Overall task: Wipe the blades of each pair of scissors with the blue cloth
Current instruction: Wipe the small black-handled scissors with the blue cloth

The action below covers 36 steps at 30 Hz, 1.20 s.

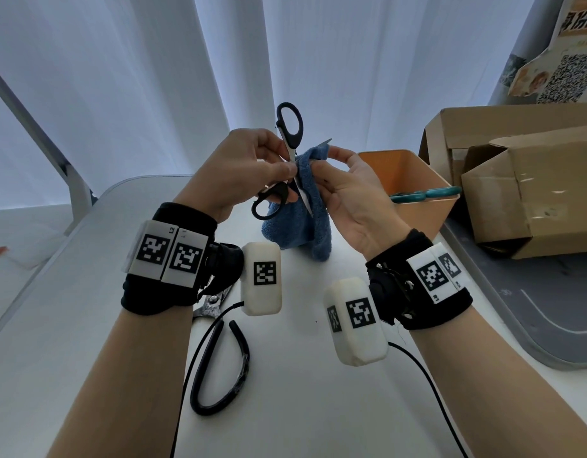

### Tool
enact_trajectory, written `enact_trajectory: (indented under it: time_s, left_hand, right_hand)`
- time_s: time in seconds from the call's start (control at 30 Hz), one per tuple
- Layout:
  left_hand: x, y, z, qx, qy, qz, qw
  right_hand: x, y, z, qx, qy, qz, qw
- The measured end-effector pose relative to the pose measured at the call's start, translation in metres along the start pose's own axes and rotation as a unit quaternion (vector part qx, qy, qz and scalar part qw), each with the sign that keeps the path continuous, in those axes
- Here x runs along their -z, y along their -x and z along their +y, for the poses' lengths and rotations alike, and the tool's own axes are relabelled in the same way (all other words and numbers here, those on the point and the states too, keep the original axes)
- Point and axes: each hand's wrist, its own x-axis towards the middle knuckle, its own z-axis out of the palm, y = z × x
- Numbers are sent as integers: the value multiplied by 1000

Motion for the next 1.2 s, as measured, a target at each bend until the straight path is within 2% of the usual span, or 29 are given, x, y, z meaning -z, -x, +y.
enact_trajectory:
  time_s: [0.53, 0.93, 1.07, 1.2]
  left_hand:
    - [-2, 1, 2, 1, -4, -7, 1000]
    - [-2, 1, 3, 4, -14, -12, 1000]
    - [-4, 1, 3, 2, -16, -8, 1000]
    - [-3, 2, 2, 8, -20, -11, 1000]
  right_hand:
    - [2, -1, 1, -1, -11, 7, 1000]
    - [9, -4, -2, -4, 39, -11, 999]
    - [8, -5, 0, -2, 21, -6, 1000]
    - [9, -6, 0, 4, 60, -18, 998]
